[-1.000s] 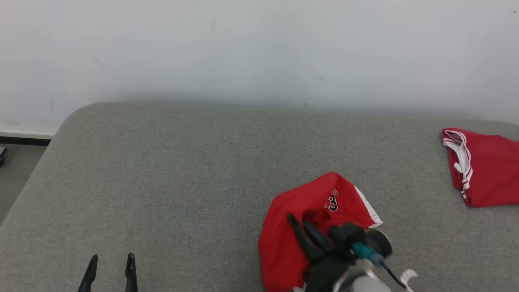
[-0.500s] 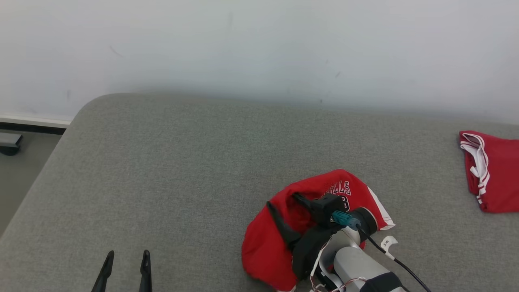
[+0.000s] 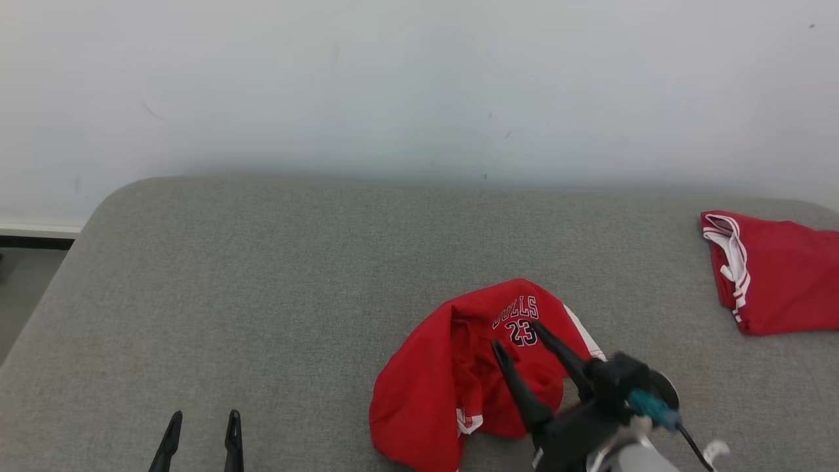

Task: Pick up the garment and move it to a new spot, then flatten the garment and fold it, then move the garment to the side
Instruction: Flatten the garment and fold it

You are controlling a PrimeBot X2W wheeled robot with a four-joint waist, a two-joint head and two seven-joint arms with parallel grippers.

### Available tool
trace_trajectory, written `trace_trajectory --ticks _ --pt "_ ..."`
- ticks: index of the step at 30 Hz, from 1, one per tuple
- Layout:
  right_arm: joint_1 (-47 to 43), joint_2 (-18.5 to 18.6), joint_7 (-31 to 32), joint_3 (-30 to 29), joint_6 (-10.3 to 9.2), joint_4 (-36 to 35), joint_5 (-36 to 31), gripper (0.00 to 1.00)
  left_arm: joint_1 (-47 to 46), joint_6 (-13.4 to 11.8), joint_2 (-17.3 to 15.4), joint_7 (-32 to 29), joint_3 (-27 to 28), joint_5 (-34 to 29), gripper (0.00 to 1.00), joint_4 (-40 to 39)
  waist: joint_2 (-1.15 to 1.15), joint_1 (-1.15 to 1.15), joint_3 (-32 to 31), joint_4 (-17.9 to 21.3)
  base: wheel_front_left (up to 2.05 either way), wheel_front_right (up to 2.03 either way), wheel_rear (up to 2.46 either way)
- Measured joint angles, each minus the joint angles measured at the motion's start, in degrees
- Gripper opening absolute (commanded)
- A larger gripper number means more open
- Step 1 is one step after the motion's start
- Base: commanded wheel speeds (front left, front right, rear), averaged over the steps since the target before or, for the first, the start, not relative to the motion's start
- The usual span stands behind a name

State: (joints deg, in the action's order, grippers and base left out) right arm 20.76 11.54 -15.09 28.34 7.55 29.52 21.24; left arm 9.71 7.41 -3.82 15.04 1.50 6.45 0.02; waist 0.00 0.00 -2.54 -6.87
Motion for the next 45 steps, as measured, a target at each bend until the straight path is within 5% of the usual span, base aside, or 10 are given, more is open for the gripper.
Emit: trace_trajectory --ticks 11,21,22,23,30,45 --pt "-13.35 2.37 0.97 -2.13 0.0 -7.2 -1.78 1.0 0.83 0.0 -0.2 0.0 -0.15 -0.08 1.0 -0.56 0.0 0.0 -0.14 -0.6 0.0 0.0 0.0" --pt "-11.32 -0.51 2.9 0.63 0.0 0.53 -3.16 0.96 0.66 0.01 -0.88 0.0 -0.8 -0.05 1.0 -0.16 0.0 0.0 0.69 -3.24 0.0 0.0 0.0" --pt "-10.67 -0.87 2.8 1.01 0.0 1.72 -3.01 0.17 0.62 0.0 -0.92 0.0 -0.76 -0.03 1.0 -0.09 0.0 0.0 0.78 -3.48 0.0 0.0 0.0" --pt "-9.95 -1.42 2.68 1.42 0.0 3.07 -2.52 0.0 0.6 0.0 -1.02 0.0 -0.77 0.03 1.0 -0.04 0.0 0.0 0.88 -3.68 0.0 0.0 0.0" --pt "-6.2 -2.46 0.6 1.07 0.0 6.02 -0.42 0.0 0.66 0.01 -1.08 0.0 0.21 0.04 1.0 -0.14 0.0 0.0 1.15 -3.74 0.0 0.0 0.0" --pt "-16.52 5.24 3.31 -21.97 0.0 -13.39 -0.1 0.0 0.94 0.01 0.04 0.0 0.04 0.13 1.0 -0.23 0.0 0.0 0.66 2.29 0.0 0.0 0.0"
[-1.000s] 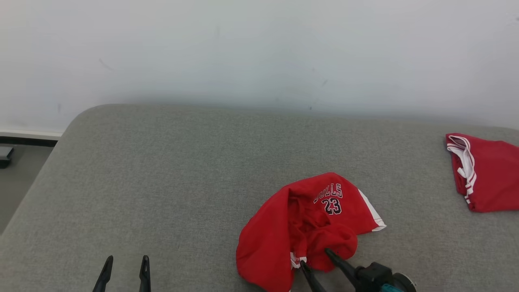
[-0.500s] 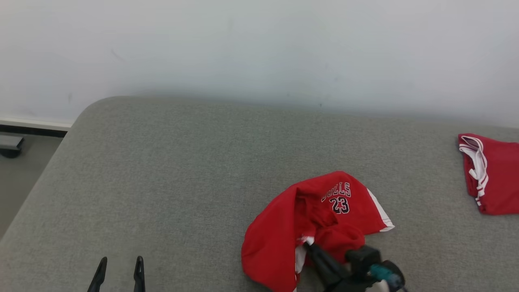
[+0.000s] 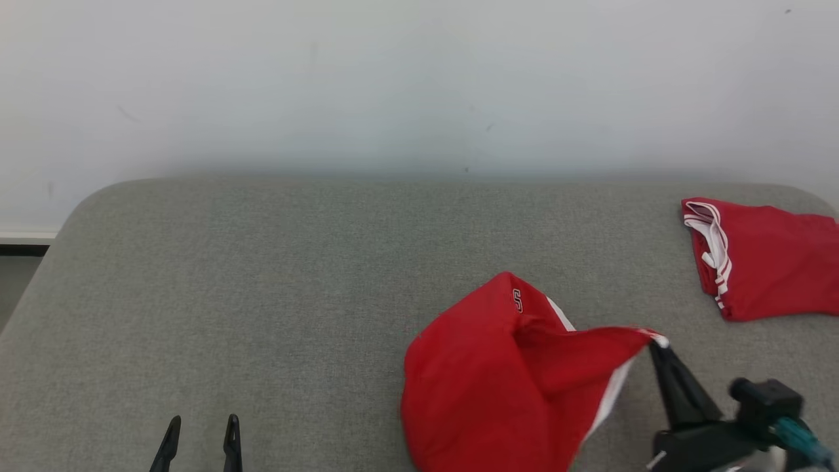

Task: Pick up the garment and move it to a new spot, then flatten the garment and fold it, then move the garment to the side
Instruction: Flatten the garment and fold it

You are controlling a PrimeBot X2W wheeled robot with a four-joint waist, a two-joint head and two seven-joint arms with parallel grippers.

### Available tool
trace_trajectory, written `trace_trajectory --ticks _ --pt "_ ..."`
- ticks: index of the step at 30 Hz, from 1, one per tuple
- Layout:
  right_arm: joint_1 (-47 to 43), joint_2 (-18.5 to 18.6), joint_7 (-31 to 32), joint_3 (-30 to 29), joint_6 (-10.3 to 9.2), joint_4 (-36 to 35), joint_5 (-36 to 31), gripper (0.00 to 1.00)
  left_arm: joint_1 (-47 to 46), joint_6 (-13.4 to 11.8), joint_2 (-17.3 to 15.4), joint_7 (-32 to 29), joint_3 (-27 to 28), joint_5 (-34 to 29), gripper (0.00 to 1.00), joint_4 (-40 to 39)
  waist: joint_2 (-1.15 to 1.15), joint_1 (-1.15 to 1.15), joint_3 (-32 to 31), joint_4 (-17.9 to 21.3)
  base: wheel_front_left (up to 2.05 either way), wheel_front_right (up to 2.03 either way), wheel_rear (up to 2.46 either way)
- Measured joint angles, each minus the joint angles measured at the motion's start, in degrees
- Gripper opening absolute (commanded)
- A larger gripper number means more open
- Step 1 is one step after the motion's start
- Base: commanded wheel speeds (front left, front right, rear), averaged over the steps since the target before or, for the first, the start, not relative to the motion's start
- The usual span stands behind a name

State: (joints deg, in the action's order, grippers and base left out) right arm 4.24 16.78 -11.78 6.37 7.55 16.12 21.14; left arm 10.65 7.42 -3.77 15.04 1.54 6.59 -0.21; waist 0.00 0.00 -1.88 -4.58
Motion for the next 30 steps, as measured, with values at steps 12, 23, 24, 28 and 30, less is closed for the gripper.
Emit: trace_trajectory --ticks 12,23,24,28,30 --pt "-6.47 -3.44 5.32 -15.9 0.0 1.11 -3.46 0.0 -0.08 0.0 0.25 0.0 -0.36 0.07 1.0 0.08 0.0 0.0 0.46 0.4 0.0 0.0 0.0" --pt "-5.03 -6.39 0.67 -20.75 0.0 -3.64 -10.78 1.0 -0.08 0.0 -0.03 0.01 -0.78 -0.04 1.0 0.19 0.0 0.0 0.01 1.87 0.0 0.0 0.0" --pt "-5.03 -6.58 0.45 -20.06 0.0 -4.55 -10.93 1.0 -0.08 0.0 -0.08 0.0 -0.78 -0.04 1.0 0.18 0.0 0.0 -0.03 2.06 0.0 0.0 0.0" --pt "-4.98 -6.97 -0.57 -17.39 0.0 -7.43 -10.99 1.0 -0.1 0.0 -0.27 0.0 -1.07 -0.04 1.0 0.24 0.0 0.0 -0.12 2.61 0.0 0.0 0.0" --pt "-4.98 -7.02 -1.36 -14.71 0.0 -9.44 -10.99 1.0 -0.14 0.0 -0.35 0.0 -1.37 -0.11 1.0 0.27 0.0 0.0 -0.12 2.98 0.0 0.0 0.0"
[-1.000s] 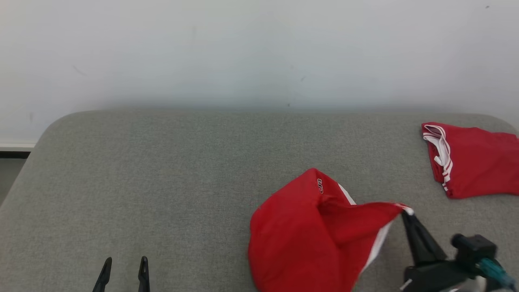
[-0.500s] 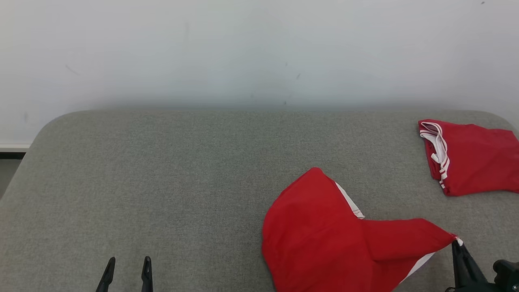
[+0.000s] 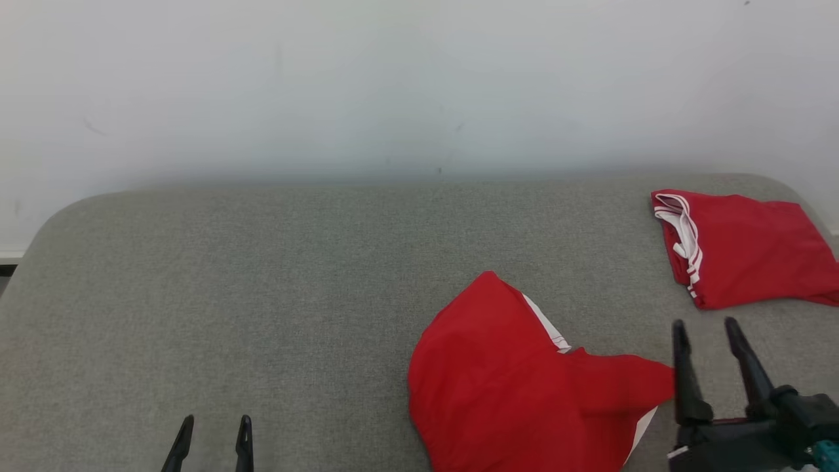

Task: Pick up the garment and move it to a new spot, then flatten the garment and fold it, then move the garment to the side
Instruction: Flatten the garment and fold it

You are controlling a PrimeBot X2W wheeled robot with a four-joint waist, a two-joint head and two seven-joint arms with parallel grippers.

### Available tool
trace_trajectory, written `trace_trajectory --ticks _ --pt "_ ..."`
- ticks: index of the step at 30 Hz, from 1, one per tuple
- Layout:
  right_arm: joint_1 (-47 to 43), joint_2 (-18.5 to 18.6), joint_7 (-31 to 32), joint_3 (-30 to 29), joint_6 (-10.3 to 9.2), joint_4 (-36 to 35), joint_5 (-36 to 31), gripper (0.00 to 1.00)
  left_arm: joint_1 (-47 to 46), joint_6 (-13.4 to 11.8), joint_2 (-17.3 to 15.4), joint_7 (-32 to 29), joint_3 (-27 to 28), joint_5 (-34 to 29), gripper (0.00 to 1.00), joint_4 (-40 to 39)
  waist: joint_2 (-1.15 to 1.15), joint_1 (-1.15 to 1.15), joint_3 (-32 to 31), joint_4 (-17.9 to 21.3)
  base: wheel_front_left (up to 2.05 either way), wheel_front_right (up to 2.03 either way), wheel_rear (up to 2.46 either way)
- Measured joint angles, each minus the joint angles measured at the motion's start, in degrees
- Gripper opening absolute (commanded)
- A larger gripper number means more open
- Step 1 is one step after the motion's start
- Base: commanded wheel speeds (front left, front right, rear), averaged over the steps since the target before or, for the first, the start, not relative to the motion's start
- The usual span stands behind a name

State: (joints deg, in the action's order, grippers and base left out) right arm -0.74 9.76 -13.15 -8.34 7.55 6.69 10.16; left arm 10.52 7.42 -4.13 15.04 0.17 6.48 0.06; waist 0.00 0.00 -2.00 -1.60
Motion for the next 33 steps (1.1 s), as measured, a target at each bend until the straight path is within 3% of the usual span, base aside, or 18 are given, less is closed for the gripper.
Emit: trace_trajectory --ticks 5,11,24,33 --pt "-0.42 0.14 -1.57 4.7 0.0 -4.52 0.69 1.0 -0.12 0.0 -0.07 0.0 -0.69 -0.18 1.0 0.02 0.0 0.0 0.01 0.8 0.0 0.0 0.0" --pt "-1.67 -0.94 -1.82 6.53 0.0 -4.98 1.35 1.0 -0.57 -0.01 -0.74 0.0 -2.69 0.31 1.0 1.46 0.0 0.0 0.39 1.58 0.0 0.0 0.0" --pt "-1.02 -2.25 -1.85 10.4 0.0 -4.37 1.86 1.0 -8.76 0.09 -2.16 0.0 -25.43 7.7 1.0 17.46 0.0 0.0 2.61 6.26 0.0 0.0 0.0" --pt "-0.03 -2.92 -1.85 12.5 0.0 -2.52 1.51 1.0 -14.89 0.09 -2.03 0.0 -31.75 13.92 1.0 27.72 0.0 0.0 6.01 9.45 0.0 0.0 0.0"
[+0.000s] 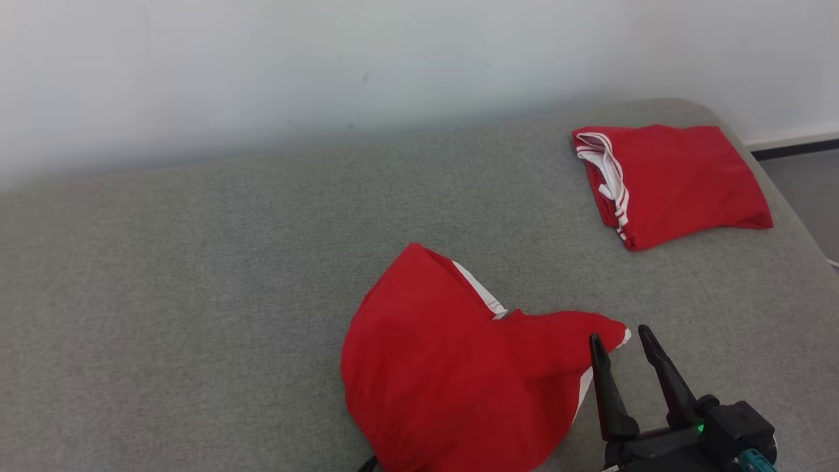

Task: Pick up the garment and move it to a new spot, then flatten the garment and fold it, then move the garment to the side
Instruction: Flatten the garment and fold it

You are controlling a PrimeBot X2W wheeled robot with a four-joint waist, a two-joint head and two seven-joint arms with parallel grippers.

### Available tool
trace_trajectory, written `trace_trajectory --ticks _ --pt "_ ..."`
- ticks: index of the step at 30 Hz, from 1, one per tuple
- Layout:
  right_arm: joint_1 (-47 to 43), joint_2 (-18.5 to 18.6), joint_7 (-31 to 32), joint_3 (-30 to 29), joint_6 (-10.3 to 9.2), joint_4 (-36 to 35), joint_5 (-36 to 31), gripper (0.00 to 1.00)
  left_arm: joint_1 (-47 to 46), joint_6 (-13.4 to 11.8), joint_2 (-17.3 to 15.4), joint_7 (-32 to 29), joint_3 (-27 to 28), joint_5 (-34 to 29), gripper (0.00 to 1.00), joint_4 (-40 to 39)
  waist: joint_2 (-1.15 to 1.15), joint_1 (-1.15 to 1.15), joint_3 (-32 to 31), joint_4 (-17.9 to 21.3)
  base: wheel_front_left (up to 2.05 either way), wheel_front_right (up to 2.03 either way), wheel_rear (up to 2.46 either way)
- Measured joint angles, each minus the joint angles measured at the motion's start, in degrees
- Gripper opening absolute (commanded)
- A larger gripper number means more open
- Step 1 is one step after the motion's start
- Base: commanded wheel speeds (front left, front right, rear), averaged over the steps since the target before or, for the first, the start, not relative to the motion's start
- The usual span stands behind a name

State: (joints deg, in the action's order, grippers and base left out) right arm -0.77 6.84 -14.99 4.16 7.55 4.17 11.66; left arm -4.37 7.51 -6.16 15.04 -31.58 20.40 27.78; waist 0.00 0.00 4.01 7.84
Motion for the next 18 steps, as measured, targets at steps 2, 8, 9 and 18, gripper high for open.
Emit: trace_trajectory --ticks 2,8,9,18 --pt "0.14 -0.31 0.0 0.09 0.0 0.19 -0.01 1.0 -1.37 0.0 0.02 0.0 -0.71 0.53 1.0 2.36 0.0 0.0 0.9 0.83 0.0 0.0 0.0" --pt "0.08 -0.32 -0.01 1.6 0.0 3.04 -0.79 1.0 -3.08 0.04 0.88 0.03 0.87 0.79 1.0 6.79 0.0 0.0 1.65 1.5 0.0 0.0 0.0" --pt "-0.13 -0.38 -0.02 1.83 0.0 3.7 -0.75 1.0 -3.19 0.04 1.09 0.03 0.77 0.79 1.0 6.89 0.0 0.0 1.57 1.43 0.0 0.0 0.0" --pt "-1.67 -0.81 -0.01 1.26 0.0 6.46 -0.78 1.0 -3.5 0.0 0.37 0.0 -2.26 6.23 0.0 -1.46 0.0 0.0 0.62 0.02 0.0 0.0 0.0"
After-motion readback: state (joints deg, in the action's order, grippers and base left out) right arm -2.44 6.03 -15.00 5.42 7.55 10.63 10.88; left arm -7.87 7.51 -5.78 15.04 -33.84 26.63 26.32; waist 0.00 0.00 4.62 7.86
